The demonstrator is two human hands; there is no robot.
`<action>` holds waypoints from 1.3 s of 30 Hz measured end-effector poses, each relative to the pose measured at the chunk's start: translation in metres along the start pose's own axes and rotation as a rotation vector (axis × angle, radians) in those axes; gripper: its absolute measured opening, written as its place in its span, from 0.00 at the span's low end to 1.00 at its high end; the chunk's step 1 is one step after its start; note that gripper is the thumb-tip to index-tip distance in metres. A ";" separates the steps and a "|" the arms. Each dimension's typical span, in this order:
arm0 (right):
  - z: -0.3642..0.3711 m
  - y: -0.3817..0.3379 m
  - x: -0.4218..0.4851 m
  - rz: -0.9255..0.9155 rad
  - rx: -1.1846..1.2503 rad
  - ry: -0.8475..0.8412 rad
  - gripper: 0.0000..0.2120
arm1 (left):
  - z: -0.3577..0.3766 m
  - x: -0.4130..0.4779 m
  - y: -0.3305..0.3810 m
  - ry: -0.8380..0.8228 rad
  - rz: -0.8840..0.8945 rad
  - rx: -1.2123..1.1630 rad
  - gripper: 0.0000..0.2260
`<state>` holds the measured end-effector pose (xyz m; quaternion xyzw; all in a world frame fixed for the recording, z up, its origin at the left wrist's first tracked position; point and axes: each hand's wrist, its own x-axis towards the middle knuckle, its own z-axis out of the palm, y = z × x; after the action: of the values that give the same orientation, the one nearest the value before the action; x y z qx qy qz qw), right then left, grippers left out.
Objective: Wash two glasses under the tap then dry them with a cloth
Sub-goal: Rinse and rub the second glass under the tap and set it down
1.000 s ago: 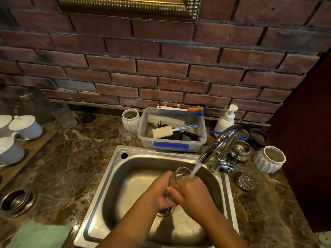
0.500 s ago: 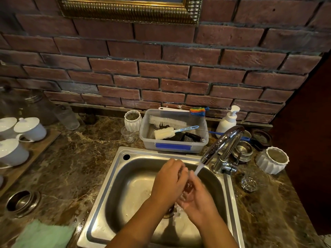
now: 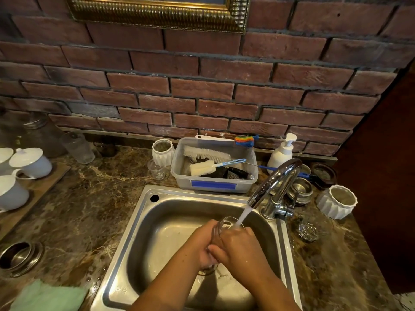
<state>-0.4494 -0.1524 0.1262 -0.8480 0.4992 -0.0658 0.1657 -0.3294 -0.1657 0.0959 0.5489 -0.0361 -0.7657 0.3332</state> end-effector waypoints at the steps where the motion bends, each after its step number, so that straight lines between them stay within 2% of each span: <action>1: 0.002 -0.003 -0.001 0.020 -0.009 0.009 0.14 | -0.001 0.003 -0.002 0.029 0.041 -0.019 0.11; 3: 0.005 -0.008 -0.004 0.080 0.094 0.030 0.12 | 0.001 0.007 -0.003 0.134 0.178 0.061 0.10; 6: 0.015 -0.007 -0.004 0.186 0.467 0.061 0.07 | 0.007 0.005 0.008 0.295 0.386 0.314 0.11; 8: 0.017 -0.006 -0.003 0.293 0.875 0.053 0.10 | 0.009 0.003 0.016 0.361 0.582 0.545 0.12; 12: 0.008 -0.004 -0.001 0.619 1.916 0.038 0.12 | 0.017 -0.015 0.020 0.387 0.939 0.936 0.09; 14: 0.005 -0.001 0.000 0.682 2.172 0.039 0.20 | 0.022 -0.021 0.016 0.397 1.157 1.183 0.06; 16: 0.005 0.001 0.001 0.667 2.156 0.090 0.22 | 0.022 -0.021 0.011 0.358 1.276 1.280 0.08; 18: 0.006 0.004 0.002 0.584 1.890 0.158 0.15 | 0.019 -0.020 0.010 0.307 1.231 1.114 0.07; 19: 0.005 0.006 0.003 0.526 1.677 0.194 0.12 | 0.018 -0.019 0.011 0.279 1.150 0.973 0.08; 21: 0.005 0.011 0.004 0.377 1.169 0.229 0.10 | 0.021 -0.017 0.014 0.203 0.871 0.683 0.09; 25: 0.005 0.016 0.007 0.063 0.424 0.104 0.13 | 0.020 -0.011 0.018 0.152 0.273 0.259 0.11; 27: -0.003 0.015 0.007 -0.057 0.083 0.025 0.15 | 0.010 -0.006 0.018 0.073 0.107 0.163 0.11; 28: -0.006 0.015 0.007 -0.100 0.007 0.002 0.16 | 0.006 -0.003 0.016 0.034 0.065 0.121 0.10; 30: -0.009 0.014 0.006 -0.134 -0.012 -0.015 0.17 | 0.002 0.001 0.008 -0.002 0.030 0.025 0.10; 32: -0.005 0.015 0.006 -0.093 0.039 0.002 0.20 | 0.008 0.000 0.002 0.018 0.078 -0.066 0.09; 34: 0.001 0.017 0.005 0.044 0.364 0.048 0.20 | 0.018 -0.003 0.001 0.115 0.221 -0.082 0.10; 36: 0.007 0.015 0.006 0.175 0.722 0.119 0.14 | 0.024 -0.007 0.004 0.221 0.380 -0.028 0.11; 39: 0.002 0.001 0.010 0.364 1.110 0.166 0.12 | 0.026 -0.009 0.008 0.326 0.706 0.257 0.10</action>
<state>-0.4448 -0.1607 0.1234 -0.5272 0.5390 -0.3537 0.5536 -0.3467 -0.1755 0.1168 0.6541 -0.2643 -0.4966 0.5056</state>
